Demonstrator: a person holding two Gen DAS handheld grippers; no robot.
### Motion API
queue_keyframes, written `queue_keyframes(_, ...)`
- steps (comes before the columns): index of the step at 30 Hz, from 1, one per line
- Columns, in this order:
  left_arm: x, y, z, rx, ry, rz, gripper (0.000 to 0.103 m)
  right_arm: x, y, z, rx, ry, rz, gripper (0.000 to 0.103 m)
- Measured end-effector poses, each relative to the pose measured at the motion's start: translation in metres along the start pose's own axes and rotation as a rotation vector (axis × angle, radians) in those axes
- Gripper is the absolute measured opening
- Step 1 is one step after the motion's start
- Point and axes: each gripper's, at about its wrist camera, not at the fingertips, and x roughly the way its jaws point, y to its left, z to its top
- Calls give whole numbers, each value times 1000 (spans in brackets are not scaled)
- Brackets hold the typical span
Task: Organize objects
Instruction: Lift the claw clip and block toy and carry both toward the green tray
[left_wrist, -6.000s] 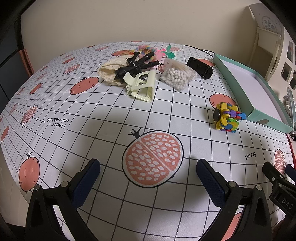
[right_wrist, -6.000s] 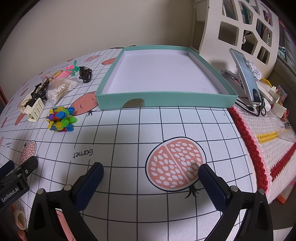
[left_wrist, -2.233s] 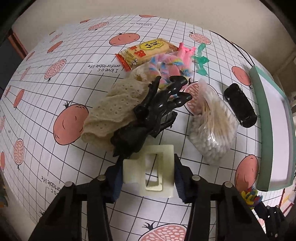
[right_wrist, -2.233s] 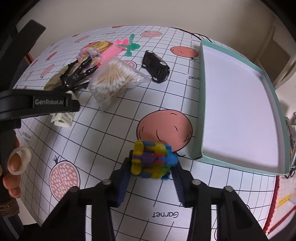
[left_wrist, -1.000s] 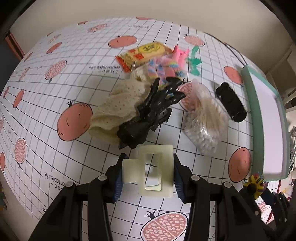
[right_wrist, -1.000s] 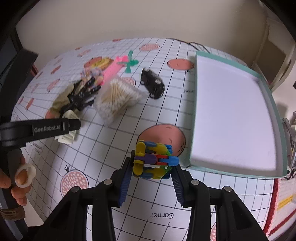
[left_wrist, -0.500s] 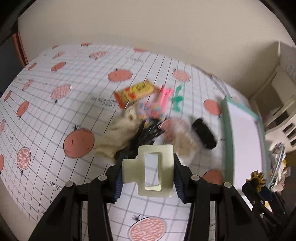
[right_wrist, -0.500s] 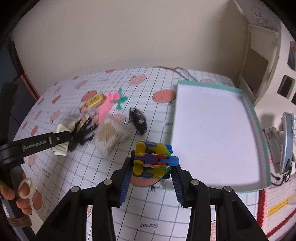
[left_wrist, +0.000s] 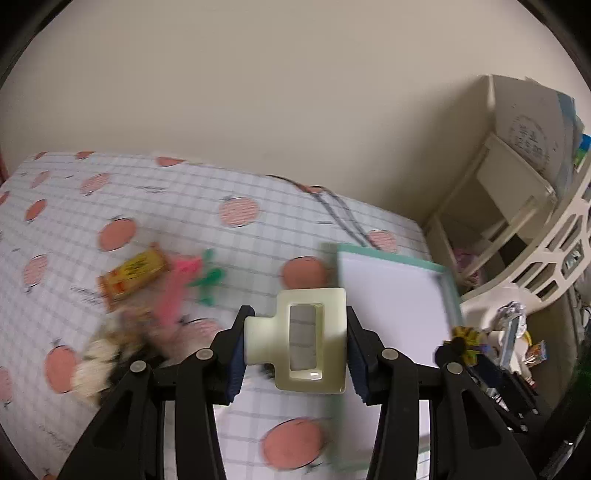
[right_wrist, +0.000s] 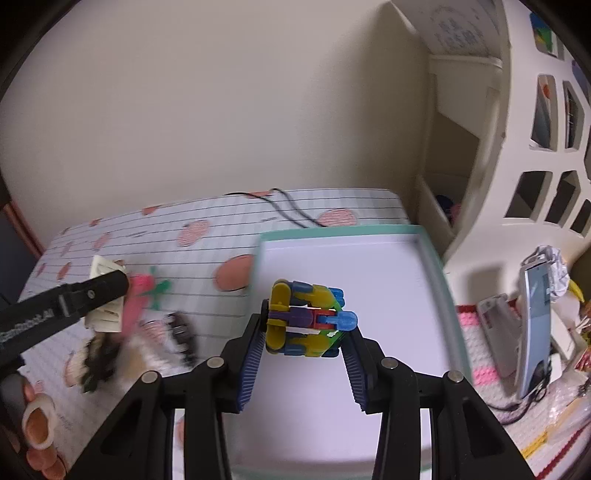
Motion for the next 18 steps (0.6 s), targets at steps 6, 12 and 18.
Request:
queue_keyframes(6, 31, -42, 1, 68, 3, -62, 48, 25, -29, 8, 27, 6, -21, 44)
queue_keyframes(12, 69, -61, -6, 105, 37, -94, 48, 51, -52, 7, 40, 25, -43, 44)
queue_keyframes(18, 94, -69, -9, 130, 56, -115, 48, 71, -71, 4, 73, 48, -49, 44)
